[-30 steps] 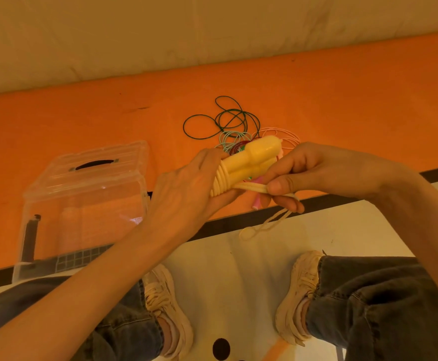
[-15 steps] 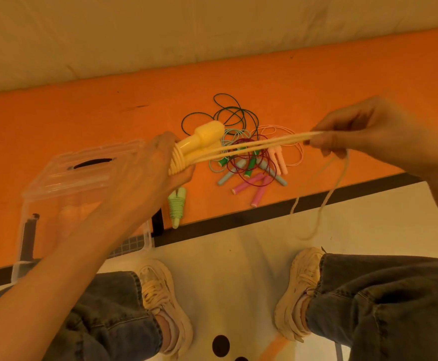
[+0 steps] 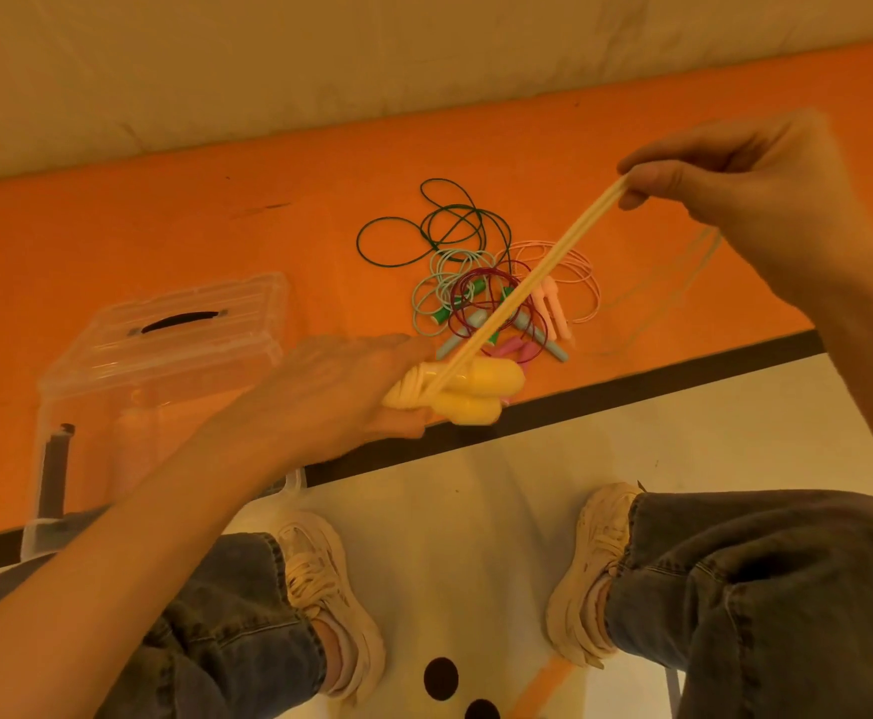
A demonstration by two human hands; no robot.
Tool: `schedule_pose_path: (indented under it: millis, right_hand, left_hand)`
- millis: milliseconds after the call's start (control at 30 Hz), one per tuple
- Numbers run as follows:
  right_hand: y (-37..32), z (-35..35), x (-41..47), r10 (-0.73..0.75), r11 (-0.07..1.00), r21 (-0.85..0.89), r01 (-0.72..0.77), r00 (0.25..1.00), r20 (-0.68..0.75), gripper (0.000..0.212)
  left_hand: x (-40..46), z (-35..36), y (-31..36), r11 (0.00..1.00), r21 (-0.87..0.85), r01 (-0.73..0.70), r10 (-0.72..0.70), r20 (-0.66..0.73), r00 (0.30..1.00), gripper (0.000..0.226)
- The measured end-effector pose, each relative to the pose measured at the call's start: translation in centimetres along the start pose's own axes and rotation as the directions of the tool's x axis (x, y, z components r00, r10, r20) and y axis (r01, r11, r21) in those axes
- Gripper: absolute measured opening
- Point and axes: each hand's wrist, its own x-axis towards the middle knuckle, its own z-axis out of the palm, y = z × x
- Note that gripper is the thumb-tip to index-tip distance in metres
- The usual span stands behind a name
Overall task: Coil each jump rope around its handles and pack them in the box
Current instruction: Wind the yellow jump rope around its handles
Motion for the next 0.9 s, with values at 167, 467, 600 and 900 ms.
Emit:
schedule_pose_path:
  millis: [167, 467, 600, 900]
  right_hand:
    - [0.7, 1.0, 0.7, 0.055, 0.998, -0.018, -0.055, 0.998, -0.031, 0.027]
    - [2.0, 2.5, 1.3, 0.144, 0.987, -0.075, -0.143, 0.989, 0.015, 0.018]
    - [2.6, 2.8, 1.4, 0.199, 0.974, -0.115, -0.195, 0.98, 0.029, 0.016]
    - [2.5, 3.2, 1.2, 0.274, 0.955, -0.134, -0.264, 0.96, 0.062, 0.012]
  left_hand:
    - [-0.2, 0.8, 1.6, 0.981, -0.012, -0.192, 0.191, -0.049, 0.98, 0.03]
    - [-1.0, 0.4, 3.3, 0.926, -0.198, -0.32, 0.279, -0.208, 0.937, 0.033]
    - [-1.2, -0.2, 3.0, 0.901, -0.351, -0.254, 0.172, -0.249, 0.953, 0.061]
    - [-1.2, -0.7, 3.0, 0.673, -0.633, -0.383, 0.074, -0.457, 0.886, 0.055]
